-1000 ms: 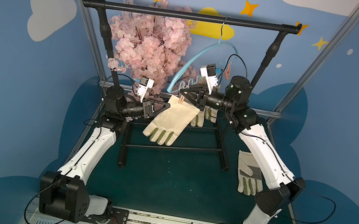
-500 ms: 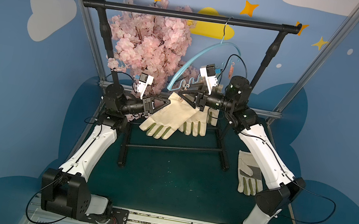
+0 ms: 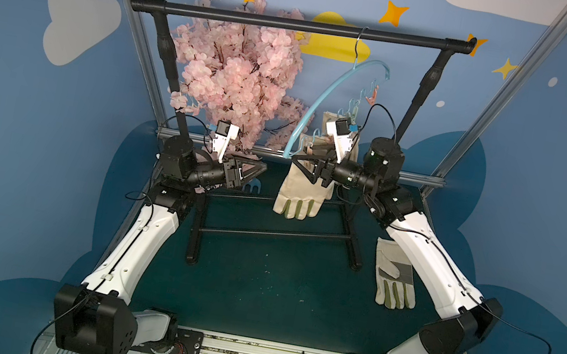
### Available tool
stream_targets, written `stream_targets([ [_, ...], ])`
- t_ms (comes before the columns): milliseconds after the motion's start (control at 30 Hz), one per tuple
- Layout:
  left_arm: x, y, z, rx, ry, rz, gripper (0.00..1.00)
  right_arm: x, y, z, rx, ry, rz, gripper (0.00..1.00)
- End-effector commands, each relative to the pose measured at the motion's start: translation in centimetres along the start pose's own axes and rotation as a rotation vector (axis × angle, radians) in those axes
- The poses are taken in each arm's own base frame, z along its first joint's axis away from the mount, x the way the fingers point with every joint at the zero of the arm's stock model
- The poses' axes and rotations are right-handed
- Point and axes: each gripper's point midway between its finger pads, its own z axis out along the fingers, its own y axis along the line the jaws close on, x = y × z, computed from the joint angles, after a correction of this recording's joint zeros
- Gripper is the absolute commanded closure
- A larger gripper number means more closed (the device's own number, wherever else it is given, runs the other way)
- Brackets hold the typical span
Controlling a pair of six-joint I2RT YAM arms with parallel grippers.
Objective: Clip the gloves onto a hanger to dry
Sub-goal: Clamp the glove onto the hanger.
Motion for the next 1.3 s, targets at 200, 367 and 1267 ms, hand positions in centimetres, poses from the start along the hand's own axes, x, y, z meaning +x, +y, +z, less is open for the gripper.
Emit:
stream_targets([
  [200, -1.4, -1.6, -1.2, -0.138, -0.045, 0.027, 0.43, -1.0, 0.0, -5.1, 0.17, -0.053, -0.105, 0.28],
  [367, -2.2, -3.2, -0.9, -0.158, -0.06, 0.052, 0.35, -1.0, 0.5, -6.7, 0.193, -0.058, -0.131, 0.29],
  [1267, -7.9, 2.4, 6.0, -0.367, -0.114, 0.166, 0.3, -5.5, 5.3, -11.1, 0.284, -0.136, -0.228, 0.34],
])
